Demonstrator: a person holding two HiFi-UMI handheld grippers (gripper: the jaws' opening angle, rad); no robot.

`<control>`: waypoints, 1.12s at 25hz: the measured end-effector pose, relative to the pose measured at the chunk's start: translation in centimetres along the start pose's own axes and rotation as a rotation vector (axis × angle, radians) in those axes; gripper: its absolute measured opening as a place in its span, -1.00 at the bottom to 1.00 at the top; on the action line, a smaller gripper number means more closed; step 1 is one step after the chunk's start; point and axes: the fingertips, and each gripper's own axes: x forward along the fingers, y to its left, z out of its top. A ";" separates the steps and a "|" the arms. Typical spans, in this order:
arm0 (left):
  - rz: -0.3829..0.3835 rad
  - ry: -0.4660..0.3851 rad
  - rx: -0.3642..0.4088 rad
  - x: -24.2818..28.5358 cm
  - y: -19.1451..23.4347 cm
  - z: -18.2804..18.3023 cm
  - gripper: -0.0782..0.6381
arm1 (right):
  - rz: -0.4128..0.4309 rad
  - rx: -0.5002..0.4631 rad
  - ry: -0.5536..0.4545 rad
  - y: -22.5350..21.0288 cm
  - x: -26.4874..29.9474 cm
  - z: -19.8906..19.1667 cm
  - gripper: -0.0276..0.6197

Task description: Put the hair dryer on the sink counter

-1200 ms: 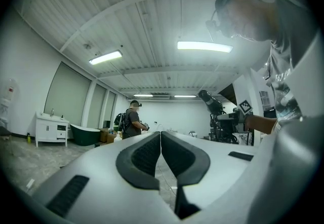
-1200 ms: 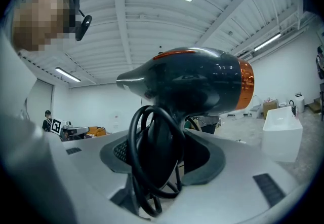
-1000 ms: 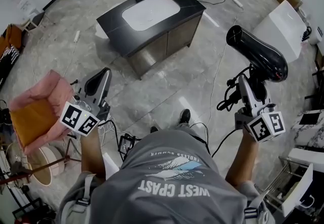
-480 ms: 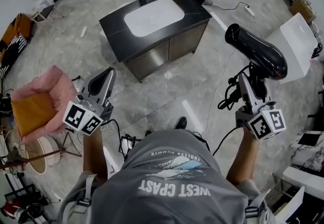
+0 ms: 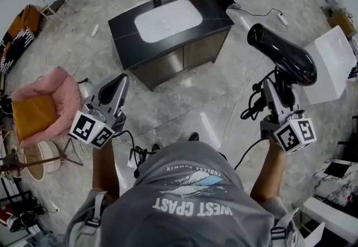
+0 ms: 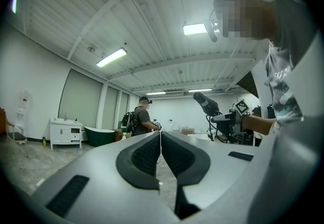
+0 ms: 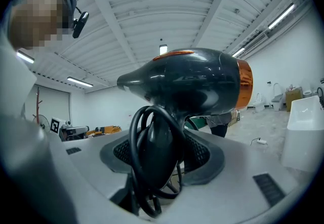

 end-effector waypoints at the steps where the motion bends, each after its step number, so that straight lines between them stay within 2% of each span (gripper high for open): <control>1: 0.004 0.000 0.000 0.4 -0.3 -0.1 -0.73 | 0.004 0.001 0.002 -0.5 0.1 0.0 -0.17; 9: 0.009 0.017 0.006 3.0 -1.8 -0.8 -0.73 | 0.016 0.021 0.010 -3.7 0.3 -0.4 -0.17; 16: -0.032 0.037 -0.008 5.7 -2.9 -1.6 -0.73 | 0.006 0.034 0.025 -5.3 0.6 -0.7 -0.17; 22: -0.070 0.050 -0.022 8.1 -1.4 -2.3 -0.73 | -0.019 0.041 0.039 -5.8 2.0 -1.2 -0.17; 28: -0.146 0.048 -0.030 12.2 1.7 -2.5 -0.73 | -0.091 0.048 0.038 -6.7 3.8 -0.9 -0.16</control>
